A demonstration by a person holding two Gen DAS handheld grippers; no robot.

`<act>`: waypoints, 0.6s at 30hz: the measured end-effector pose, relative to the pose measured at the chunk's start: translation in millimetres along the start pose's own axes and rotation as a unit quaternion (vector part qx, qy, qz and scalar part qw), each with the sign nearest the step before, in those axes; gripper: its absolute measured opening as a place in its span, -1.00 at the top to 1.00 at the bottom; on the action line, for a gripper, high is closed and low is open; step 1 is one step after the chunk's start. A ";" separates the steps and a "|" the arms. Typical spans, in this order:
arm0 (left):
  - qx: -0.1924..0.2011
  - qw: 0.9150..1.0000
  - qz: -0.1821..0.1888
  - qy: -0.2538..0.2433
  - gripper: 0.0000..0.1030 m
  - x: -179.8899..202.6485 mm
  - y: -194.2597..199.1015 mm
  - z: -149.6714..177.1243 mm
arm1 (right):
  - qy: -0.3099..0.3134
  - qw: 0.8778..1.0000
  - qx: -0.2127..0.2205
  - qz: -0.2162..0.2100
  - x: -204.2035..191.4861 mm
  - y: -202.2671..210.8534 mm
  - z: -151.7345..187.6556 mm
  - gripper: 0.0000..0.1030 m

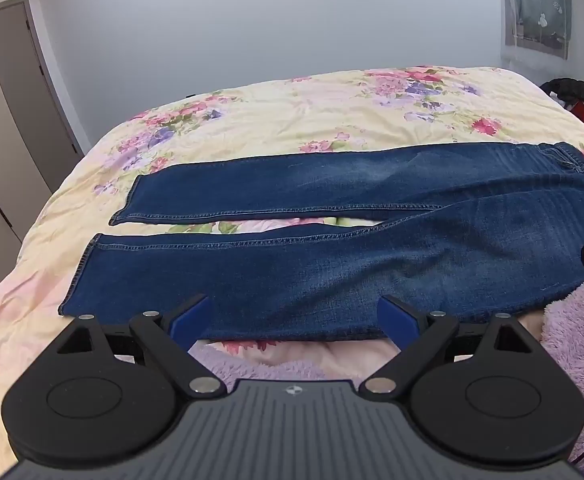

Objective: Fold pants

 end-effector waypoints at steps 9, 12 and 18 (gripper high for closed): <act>-0.005 1.000 0.000 0.000 -1.00 0.4 0.3 1.3 | -0.001 1.000 -0.006 0.001 -0.3 -2.4 0.4 -0.60; -0.004 1.000 0.001 0.000 -1.00 0.2 1.4 1.3 | 0.001 1.000 -0.001 0.001 0.3 0.6 -1.1 -0.60; -0.005 1.000 0.000 0.000 -1.00 -0.5 0.2 -0.2 | 0.001 1.000 -0.001 0.001 0.2 0.1 -1.2 -0.60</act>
Point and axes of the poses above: each gripper's, at about its wrist camera, not at the fingertips, and y roughly against the way its jaws point, x to its right, z to its underside, the point moved 7 cm from there along -y, roughly the way its jaws point, and after that the axes turned 10 degrees about -z, right-handed, at the moved point
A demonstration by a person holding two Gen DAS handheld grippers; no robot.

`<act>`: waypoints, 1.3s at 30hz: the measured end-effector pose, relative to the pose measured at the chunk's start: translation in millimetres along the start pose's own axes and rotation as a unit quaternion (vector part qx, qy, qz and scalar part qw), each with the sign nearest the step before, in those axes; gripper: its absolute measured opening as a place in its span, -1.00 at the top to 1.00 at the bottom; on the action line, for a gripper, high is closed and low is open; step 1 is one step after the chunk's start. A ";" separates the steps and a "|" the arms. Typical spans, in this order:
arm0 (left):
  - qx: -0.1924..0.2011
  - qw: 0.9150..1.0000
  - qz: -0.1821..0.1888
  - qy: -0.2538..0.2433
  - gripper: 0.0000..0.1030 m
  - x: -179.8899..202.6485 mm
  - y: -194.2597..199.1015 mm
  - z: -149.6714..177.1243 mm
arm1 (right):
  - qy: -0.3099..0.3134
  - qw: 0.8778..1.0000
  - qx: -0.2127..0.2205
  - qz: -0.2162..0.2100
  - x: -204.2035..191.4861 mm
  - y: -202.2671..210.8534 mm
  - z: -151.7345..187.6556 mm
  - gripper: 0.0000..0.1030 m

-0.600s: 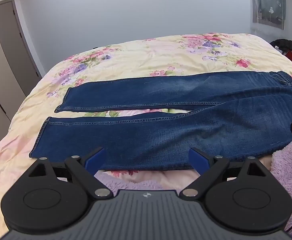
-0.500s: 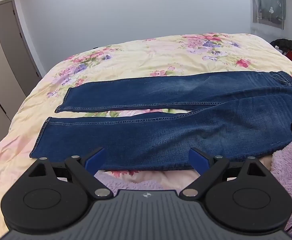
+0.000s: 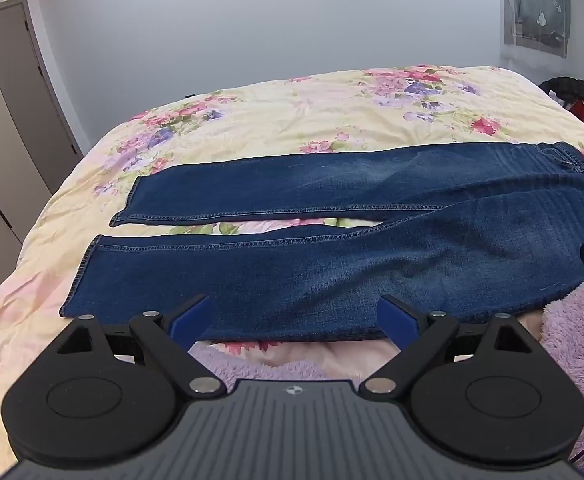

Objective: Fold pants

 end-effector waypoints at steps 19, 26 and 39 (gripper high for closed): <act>-0.002 1.000 0.001 -0.001 -1.00 1.7 -1.0 1.8 | 0.000 1.000 -0.001 0.001 2.5 3.3 -5.5 -0.60; -0.002 1.000 0.001 0.000 -1.00 1.1 -2.8 4.4 | 0.000 1.000 0.000 0.004 -1.7 5.3 -4.3 -0.60; -0.006 1.000 0.002 -0.002 -1.00 4.0 -3.4 8.0 | 0.000 1.000 -0.003 0.006 -0.2 1.9 -1.9 -0.60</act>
Point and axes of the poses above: each gripper's, at about its wrist camera, not at the fingertips, and y roughly against the way its jaws point, x to its right, z to its underside, the point moved 7 cm from there along -y, roughly the way its jaws point, and after that the axes turned 10 degrees about -z, right-handed, at the moved point
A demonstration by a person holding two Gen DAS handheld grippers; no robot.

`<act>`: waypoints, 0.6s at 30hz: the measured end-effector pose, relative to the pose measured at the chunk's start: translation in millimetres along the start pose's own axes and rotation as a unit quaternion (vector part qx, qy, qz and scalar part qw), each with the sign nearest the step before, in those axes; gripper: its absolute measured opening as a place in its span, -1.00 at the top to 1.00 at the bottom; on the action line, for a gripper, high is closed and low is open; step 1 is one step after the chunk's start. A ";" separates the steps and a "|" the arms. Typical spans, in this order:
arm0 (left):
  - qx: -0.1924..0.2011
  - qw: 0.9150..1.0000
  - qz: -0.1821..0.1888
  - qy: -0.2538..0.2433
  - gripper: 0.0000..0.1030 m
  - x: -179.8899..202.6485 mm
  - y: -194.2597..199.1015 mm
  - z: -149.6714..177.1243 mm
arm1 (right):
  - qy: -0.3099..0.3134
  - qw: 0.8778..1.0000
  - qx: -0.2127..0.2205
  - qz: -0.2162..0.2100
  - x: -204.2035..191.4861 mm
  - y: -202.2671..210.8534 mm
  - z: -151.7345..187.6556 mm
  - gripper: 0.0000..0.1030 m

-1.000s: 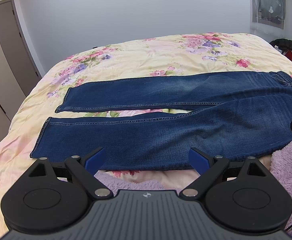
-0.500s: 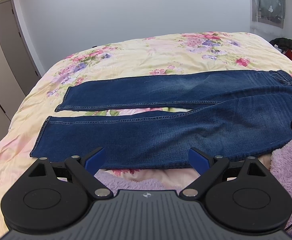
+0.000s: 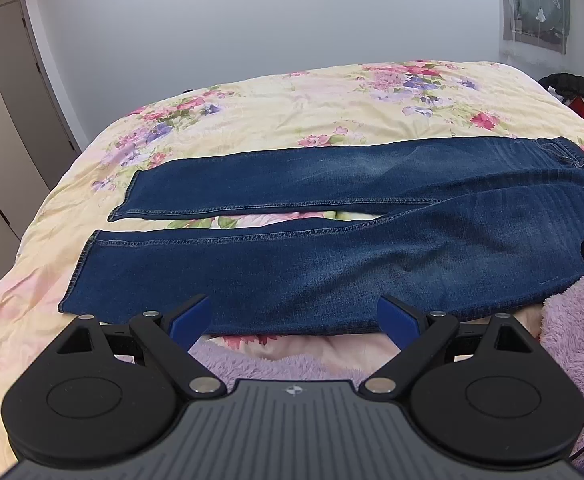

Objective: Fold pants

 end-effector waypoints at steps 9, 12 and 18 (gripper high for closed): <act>-0.002 1.000 0.000 0.000 -1.00 0.7 -0.1 0.0 | -0.004 1.000 0.000 0.001 3.4 -0.7 2.5 -0.60; -0.002 1.000 0.000 -0.001 -1.00 2.4 0.3 1.1 | -0.004 1.000 0.000 0.001 3.2 -0.7 2.4 -0.60; -0.003 1.000 0.000 0.000 -1.00 2.4 0.2 0.8 | -0.005 1.000 -0.002 0.001 3.1 -0.4 3.5 -0.60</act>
Point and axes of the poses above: each gripper's, at about its wrist camera, not at the fingertips, and y roughly against the way its jaws point, x to its right, z to its underside, the point moved 7 cm from there along -y, roughly the way its jaws point, and after that the axes turned 10 degrees about -z, right-handed, at the moved point
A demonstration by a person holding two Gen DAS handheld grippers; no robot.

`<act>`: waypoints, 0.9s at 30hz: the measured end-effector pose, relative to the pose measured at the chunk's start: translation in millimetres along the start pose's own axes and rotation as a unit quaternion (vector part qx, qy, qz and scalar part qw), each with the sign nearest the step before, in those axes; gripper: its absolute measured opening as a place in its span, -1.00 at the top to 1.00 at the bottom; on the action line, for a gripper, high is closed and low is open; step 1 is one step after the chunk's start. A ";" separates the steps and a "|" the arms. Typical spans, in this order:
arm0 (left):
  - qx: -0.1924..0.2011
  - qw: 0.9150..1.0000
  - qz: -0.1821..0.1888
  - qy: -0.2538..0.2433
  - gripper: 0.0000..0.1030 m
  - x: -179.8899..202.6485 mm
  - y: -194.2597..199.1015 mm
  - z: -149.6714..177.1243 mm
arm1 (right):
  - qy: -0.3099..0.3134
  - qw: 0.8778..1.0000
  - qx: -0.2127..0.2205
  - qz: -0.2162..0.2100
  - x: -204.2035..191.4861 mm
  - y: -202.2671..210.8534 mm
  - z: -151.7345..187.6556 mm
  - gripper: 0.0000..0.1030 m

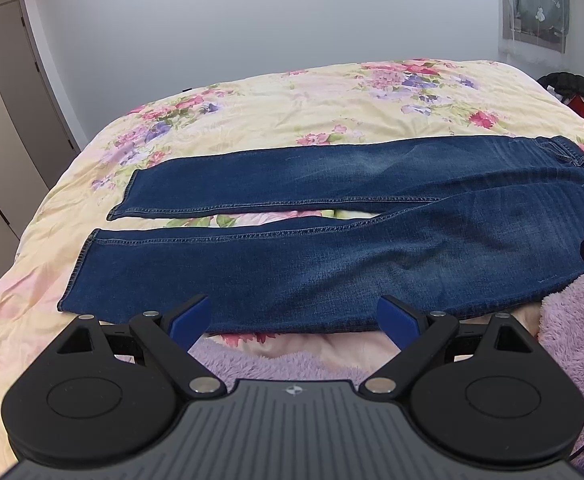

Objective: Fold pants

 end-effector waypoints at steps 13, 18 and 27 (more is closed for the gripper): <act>-0.002 1.000 0.004 -0.001 -1.00 2.4 1.3 0.1 | 0.000 1.000 -0.005 -0.002 -3.5 -1.7 1.9 -0.60; -0.003 1.000 0.006 -0.001 -1.00 4.3 1.6 -0.8 | 0.000 1.000 -0.006 -0.005 -5.1 -1.0 2.4 -0.60; -0.005 1.000 0.024 -0.003 -1.00 6.7 2.0 -0.6 | -0.002 1.000 -0.009 -0.029 -7.5 -2.1 4.0 -0.60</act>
Point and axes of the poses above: each gripper's, at about its wrist camera, not at the fingertips, and y roughly against the way its jaws point, x to its right, z to its underside, the point moved 7 cm from there along -y, roughly the way its jaws point, and after that the axes turned 10 degrees about -z, right-handed, at the moved point
